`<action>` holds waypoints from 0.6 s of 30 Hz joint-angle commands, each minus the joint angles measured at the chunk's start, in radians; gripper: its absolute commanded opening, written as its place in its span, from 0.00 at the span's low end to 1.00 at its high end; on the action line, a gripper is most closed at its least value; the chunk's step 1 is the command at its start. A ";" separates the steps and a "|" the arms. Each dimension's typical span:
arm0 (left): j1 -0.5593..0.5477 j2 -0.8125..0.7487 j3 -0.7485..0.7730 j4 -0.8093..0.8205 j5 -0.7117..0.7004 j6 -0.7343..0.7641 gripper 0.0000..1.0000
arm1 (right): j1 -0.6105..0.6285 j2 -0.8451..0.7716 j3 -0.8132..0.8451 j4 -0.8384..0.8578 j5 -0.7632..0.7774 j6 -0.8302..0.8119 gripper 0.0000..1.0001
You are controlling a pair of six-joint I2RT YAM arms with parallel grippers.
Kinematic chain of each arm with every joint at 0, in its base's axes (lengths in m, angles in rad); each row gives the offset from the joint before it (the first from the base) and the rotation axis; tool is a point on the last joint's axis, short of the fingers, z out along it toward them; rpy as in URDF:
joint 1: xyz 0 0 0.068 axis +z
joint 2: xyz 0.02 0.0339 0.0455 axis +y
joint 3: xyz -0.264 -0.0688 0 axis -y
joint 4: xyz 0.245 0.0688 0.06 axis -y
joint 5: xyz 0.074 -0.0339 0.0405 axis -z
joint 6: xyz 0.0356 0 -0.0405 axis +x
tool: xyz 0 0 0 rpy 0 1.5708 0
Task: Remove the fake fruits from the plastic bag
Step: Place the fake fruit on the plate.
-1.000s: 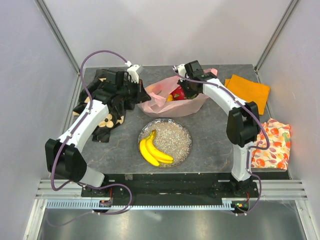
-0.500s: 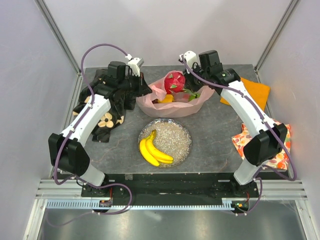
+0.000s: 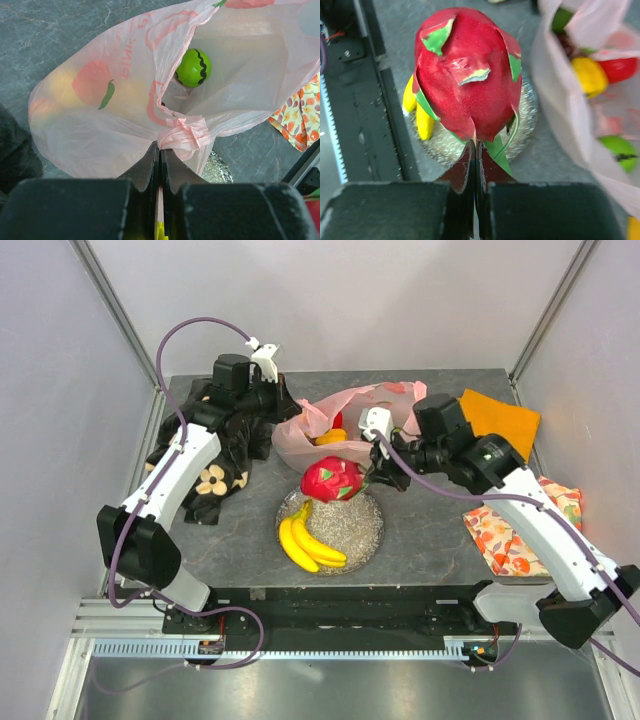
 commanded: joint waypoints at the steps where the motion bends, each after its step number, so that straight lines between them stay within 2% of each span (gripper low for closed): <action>1: 0.001 -0.008 0.040 0.031 -0.001 -0.018 0.08 | 0.016 0.018 -0.131 0.147 -0.011 0.064 0.01; 5: 0.001 -0.023 0.036 0.026 -0.018 0.000 0.08 | 0.035 0.045 -0.226 0.317 0.052 0.173 0.00; 9: 0.001 -0.028 0.035 0.023 -0.018 0.006 0.08 | 0.041 0.118 -0.254 0.368 0.093 0.203 0.00; 18: 0.001 -0.017 0.038 0.021 -0.012 0.017 0.08 | 0.041 0.265 -0.335 0.483 0.078 0.085 0.01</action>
